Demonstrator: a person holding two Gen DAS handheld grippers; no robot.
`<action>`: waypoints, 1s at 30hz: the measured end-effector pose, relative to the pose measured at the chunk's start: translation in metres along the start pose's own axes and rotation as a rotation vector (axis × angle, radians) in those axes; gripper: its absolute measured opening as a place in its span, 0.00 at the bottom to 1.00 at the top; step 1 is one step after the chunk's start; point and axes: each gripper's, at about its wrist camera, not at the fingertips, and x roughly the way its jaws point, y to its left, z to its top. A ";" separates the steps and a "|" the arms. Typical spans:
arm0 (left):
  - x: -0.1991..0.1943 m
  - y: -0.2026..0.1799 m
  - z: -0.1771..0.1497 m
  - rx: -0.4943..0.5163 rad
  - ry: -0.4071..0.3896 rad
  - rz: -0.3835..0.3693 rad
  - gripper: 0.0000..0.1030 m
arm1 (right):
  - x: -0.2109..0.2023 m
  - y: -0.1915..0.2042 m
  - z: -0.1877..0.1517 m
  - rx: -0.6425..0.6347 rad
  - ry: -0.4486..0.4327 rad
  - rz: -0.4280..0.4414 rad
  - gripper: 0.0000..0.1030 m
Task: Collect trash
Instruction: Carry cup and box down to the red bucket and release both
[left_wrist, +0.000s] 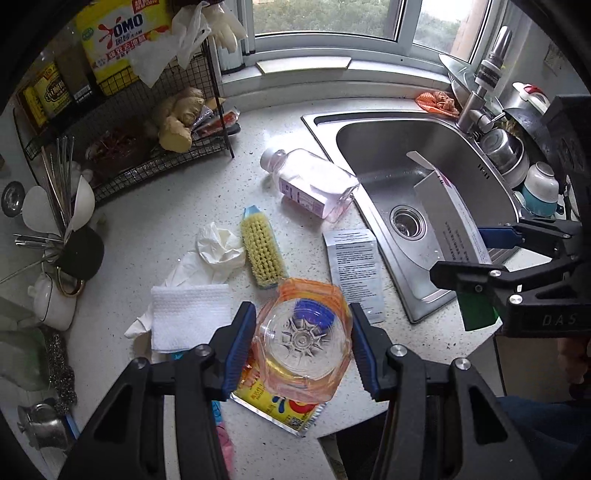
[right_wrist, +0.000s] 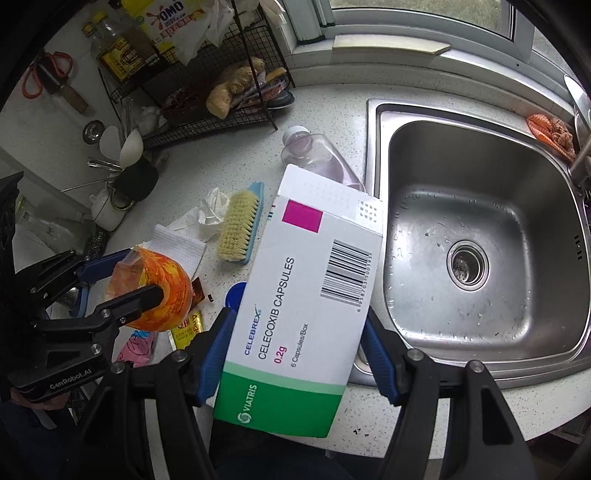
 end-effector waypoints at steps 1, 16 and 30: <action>-0.004 -0.007 -0.003 -0.001 -0.005 0.002 0.47 | -0.005 -0.001 -0.004 -0.010 -0.008 0.001 0.62; -0.043 -0.142 -0.077 -0.011 -0.030 -0.038 0.47 | -0.090 -0.061 -0.112 0.000 -0.093 -0.032 0.62; -0.018 -0.245 -0.138 0.052 0.097 -0.034 0.47 | -0.099 -0.114 -0.228 0.122 -0.061 -0.055 0.62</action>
